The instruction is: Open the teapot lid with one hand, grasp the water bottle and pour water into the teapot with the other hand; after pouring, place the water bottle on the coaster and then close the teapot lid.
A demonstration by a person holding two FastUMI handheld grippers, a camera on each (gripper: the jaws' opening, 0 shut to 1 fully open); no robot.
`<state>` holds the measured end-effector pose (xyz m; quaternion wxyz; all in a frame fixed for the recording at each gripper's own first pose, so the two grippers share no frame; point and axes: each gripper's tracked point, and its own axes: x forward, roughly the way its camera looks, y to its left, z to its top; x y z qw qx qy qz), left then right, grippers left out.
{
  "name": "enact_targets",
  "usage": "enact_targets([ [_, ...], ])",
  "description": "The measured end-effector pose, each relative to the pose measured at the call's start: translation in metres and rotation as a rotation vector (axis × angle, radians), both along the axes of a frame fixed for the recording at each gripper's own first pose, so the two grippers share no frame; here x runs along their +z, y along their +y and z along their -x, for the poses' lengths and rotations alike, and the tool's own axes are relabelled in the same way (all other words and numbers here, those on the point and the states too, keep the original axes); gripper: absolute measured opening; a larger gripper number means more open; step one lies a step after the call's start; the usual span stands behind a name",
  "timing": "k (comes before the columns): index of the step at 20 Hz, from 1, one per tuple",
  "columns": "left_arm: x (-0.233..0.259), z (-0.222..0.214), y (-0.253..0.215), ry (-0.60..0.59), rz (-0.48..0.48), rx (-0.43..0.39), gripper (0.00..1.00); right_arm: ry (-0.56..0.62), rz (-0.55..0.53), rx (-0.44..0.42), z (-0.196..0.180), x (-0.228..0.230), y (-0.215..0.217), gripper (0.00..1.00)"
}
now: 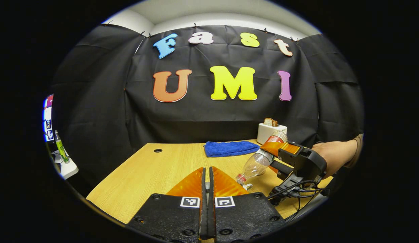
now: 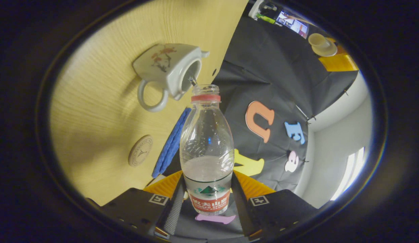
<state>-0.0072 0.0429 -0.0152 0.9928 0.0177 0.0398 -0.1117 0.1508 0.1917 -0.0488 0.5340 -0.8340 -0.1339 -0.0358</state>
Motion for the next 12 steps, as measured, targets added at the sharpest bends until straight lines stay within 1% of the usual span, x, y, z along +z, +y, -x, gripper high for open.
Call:
enact_targets([
  [1, 0.000, 0.001, 0.000, -0.001, -0.001, 0.001, 0.02, -0.010, 0.014, 0.005, 0.000, 0.000, 0.002, 0.72],
  [2, 0.000, 0.000, 0.000, -0.002, -0.001, 0.002, 0.02, -0.024, 0.028, 0.009, 0.002, 0.002, 0.002, 0.73],
  [5, 0.000, 0.000, 0.000, 0.000, -0.001, -0.001, 0.02, -0.063, 0.087, 0.025, 0.003, 0.008, 0.008, 0.72],
  [6, 0.000, 0.000, -0.001, 0.000, -0.002, -0.002, 0.07, -0.071, 0.100, 0.029, 0.005, 0.011, 0.009, 0.72],
  [7, 0.000, 0.001, -0.002, -0.001, -0.002, -0.004, 0.07, -0.079, 0.112, 0.032, 0.003, 0.013, 0.009, 0.73],
  [9, -0.001, 0.001, -0.002, 0.001, -0.001, -0.008, 0.07, -0.101, 0.138, 0.039, 0.003, 0.017, 0.011, 0.71],
  [10, -0.001, 0.001, -0.002, 0.001, -0.002, -0.009, 0.02, -0.109, 0.150, 0.043, 0.004, 0.019, 0.012, 0.73],
  [12, 0.000, 0.000, -0.003, 0.000, -0.004, -0.011, 0.02, -0.126, 0.172, 0.050, 0.004, 0.021, 0.013, 0.72],
])
